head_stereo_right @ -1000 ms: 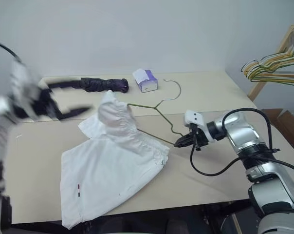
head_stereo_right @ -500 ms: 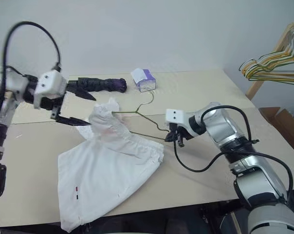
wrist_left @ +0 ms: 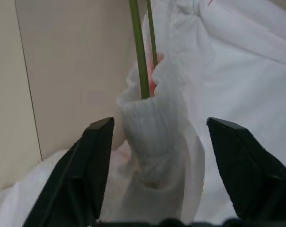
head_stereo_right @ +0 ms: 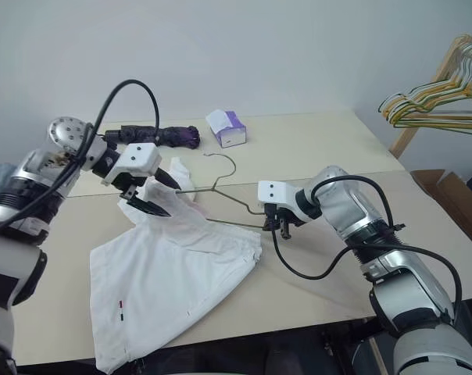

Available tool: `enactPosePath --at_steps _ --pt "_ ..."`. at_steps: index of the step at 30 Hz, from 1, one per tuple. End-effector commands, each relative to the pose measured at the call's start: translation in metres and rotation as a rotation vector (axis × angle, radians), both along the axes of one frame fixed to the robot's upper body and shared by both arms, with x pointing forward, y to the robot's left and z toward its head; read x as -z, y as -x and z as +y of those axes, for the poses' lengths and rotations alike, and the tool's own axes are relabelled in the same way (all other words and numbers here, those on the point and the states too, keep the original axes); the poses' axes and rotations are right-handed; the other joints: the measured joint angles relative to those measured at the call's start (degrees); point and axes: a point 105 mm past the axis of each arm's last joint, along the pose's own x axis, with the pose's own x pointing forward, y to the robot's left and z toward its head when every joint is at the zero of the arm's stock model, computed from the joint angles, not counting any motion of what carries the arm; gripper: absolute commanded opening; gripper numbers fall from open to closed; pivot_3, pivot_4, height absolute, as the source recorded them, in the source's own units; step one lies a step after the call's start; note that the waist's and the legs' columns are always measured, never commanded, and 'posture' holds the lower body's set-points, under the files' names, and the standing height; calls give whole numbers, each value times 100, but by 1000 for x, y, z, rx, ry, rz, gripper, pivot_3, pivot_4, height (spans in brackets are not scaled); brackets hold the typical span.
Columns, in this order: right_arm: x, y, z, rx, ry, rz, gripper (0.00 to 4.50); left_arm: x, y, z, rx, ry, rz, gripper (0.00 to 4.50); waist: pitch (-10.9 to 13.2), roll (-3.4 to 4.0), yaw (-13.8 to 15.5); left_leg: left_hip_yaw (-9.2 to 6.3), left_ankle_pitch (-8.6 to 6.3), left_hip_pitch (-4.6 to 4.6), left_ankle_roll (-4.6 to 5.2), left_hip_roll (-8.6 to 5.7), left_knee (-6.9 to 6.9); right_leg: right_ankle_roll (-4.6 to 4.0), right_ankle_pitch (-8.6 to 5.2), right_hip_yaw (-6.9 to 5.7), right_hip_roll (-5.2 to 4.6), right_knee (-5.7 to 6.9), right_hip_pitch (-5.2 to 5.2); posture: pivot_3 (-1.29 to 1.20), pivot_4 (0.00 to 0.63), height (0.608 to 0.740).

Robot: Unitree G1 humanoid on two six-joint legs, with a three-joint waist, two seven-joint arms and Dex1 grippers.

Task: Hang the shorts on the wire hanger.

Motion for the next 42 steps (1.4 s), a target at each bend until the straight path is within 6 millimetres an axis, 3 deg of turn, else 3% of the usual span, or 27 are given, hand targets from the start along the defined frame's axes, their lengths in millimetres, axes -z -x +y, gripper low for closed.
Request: enactPosePath --at_steps 1,8,13,17,22,25,28,30,34,38,42 --pt "-17 -2 6 -15 -17 -50 0 -15 -5 -3 14 0 -58 2215 0 0 -19 -1 0 -1 0 0 0 0 0 0 0 1 0 -7 0 740" --pt "-19 -7 9 -20 -21 -134 0 -17 -7 -5 9 12 -63 8 0 0 -58 -1 -2 -5 4 0 0 1 0 0 0 3 -3 -10 0 740" --pt "-24 -13 13 -1 -67 -249 0 -21 -15 -1 -5 2 -153 8 0 -1 -68 0 -2 -2 4 0 0 1 -1 0 0 1 -2 -14 0 740" --pt "-37 -9 4 40 -119 -294 1133 -30 -24 6 -50 3 -240 0 0 -1 -65 0 -2 -5 4 0 0 1 0 0 0 3 -3 -19 0 740" --pt "-60 -8 -22 198 -177 -336 2942 -41 -35 8 -132 58 -299 0 1 -2 -41 -2 -3 -6 4 0 2 2 0 -2 -1 0 -1 -34 0 740" --pt "-77 0 -41 382 -277 -200 3966 -48 -41 8 -164 87 -325 0 1 -2 -44 -2 -3 -6 5 0 3 2 0 -2 -1 0 -1 -51 0 740" --pt "-88 12 -41 465 -397 -105 3966 -53 -44 6 -181 110 -336 0 1 -2 -67 -2 -6 -6 10 0 3 1 0 -2 -1 1 -1 -65 0 740" --pt "-84 20 -36 498 -446 -49 3966 -55 -46 6 -185 106 -347 0 1 -2 -92 -2 -7 -6 11 0 2 1 0 -2 -1 1 -2 -74 0 740" --pt "-55 32 -10 561 -520 100 3966 -58 -47 6 -184 106 -360 0 0 -3 -169 -2 -7 2 12 2 4 0 0 -1 -1 4 2 -83 0 740" --pt "-12 28 19 681 -534 207 3966 -60 -47 4 -173 112 -366 0 -2 -7 -228 -2 -7 0 12 0 3 0 0 0 -2 9 -1 -75 0 740" --pt "4 20 33 763 -590 285 3966 -59 -45 6 -158 97 -365 0 -1 -5 -230 -2 -9 -8 15 0 3 2 1 0 -2 18 -2 -72 0 740"
